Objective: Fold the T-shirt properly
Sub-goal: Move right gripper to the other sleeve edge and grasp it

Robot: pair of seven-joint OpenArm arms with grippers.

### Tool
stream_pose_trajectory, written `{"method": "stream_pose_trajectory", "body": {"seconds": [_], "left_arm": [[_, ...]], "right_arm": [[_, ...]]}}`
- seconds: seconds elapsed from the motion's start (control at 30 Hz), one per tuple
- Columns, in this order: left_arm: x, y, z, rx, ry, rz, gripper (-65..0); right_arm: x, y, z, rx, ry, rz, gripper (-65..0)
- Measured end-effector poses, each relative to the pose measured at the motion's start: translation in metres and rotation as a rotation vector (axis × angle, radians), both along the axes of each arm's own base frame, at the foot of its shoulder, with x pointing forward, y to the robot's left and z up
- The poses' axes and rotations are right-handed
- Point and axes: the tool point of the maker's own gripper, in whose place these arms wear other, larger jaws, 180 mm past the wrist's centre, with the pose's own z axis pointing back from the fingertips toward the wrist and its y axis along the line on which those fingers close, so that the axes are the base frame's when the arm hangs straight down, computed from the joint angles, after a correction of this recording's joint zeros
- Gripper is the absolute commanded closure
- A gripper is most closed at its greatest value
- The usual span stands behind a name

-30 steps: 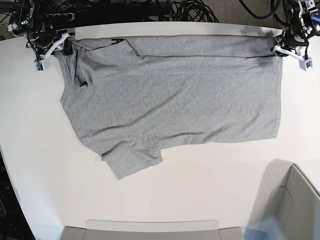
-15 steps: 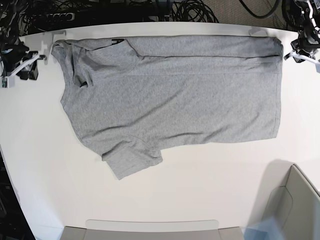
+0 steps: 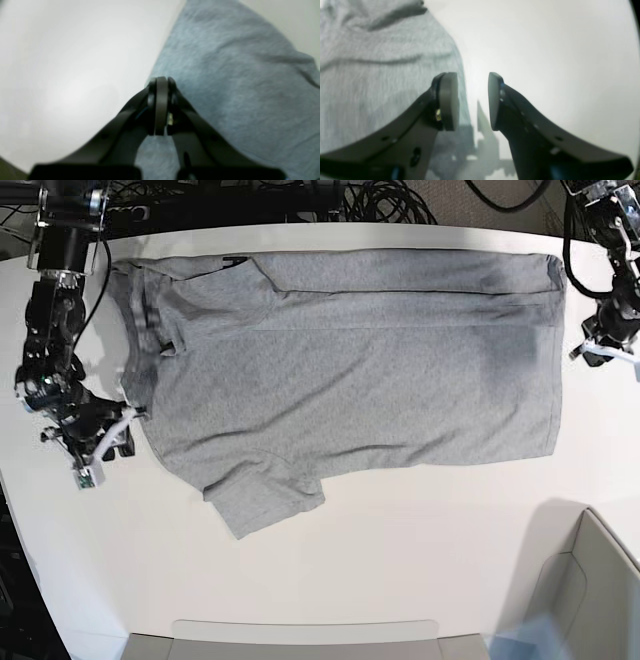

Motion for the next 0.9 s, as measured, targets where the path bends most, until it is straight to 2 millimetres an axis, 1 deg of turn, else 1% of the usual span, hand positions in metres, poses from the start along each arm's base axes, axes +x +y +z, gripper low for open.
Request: {"method": "stream_pose_trajectory", "body": {"seconds": [0.07,0.13,0.17,0.23,0.3,0.33,0.4,0.5,0.53,0.6,0.67,0.73,0.83,0.9], "left_arm": [[-0.001,0.002,0.001,0.009,0.003,0.006,0.0],[-0.004,0.001,-0.003,0.003,0.019,0.005,0.0],[-0.004,0.0,-0.003,-0.001,0.02,0.005,0.0],[-0.002,-0.007,-0.007,-0.004,0.031,-0.019,0.0],[0.001,-0.016,-0.012,-0.014,0.04,-0.047,0.0],[0.002,-0.021,-0.014,-0.022,0.041,-0.056,0.0],[0.003,-0.025,-0.016,-0.027,0.048,-0.07,0.0],[0.003,-0.027,-0.017,-0.023,0.055,-0.079,0.0],[0.004,-0.029,-0.018,-0.025,0.056,-0.085,0.0],[0.004,-0.032,-0.02,-0.031,0.06,-0.092,0.0],[0.004,-0.036,-0.022,-0.046,0.056,-0.088,0.0],[0.003,-0.036,-0.023,-0.046,0.057,-0.086,0.0],[0.013,-0.035,-0.016,-0.043,0.027,-0.085,0.0],[0.019,-0.036,-0.012,-0.042,0.011,-0.087,0.0]], "right_arm": [[0.02,0.021,-0.01,0.045,0.014,0.02,-20.6],[0.039,0.037,-0.019,0.089,-0.013,0.032,-20.6],[0.045,0.043,-0.028,0.093,0.002,0.043,-20.6],[0.049,0.05,-0.054,0.091,0.05,0.06,-20.6],[0.047,0.05,-0.08,0.079,0.117,0.059,-20.6],[0.048,0.05,-0.088,0.09,0.118,0.057,-20.6],[0.055,0.051,-0.09,0.12,0.108,0.038,-20.6],[0.053,0.057,-0.093,0.131,0.114,0.031,-20.6],[0.049,0.059,-0.094,0.129,0.12,0.037,-20.6],[0.035,0.066,-0.096,0.116,0.144,0.065,-20.6],[0.013,0.074,-0.096,0.087,0.172,0.105,-20.6],[-0.013,0.087,-0.097,0.067,0.189,0.15,-20.6],[-0.052,0.107,-0.096,0.047,0.243,0.216,-20.6],[-0.067,0.115,-0.092,0.052,0.245,0.234,-20.6]]}}
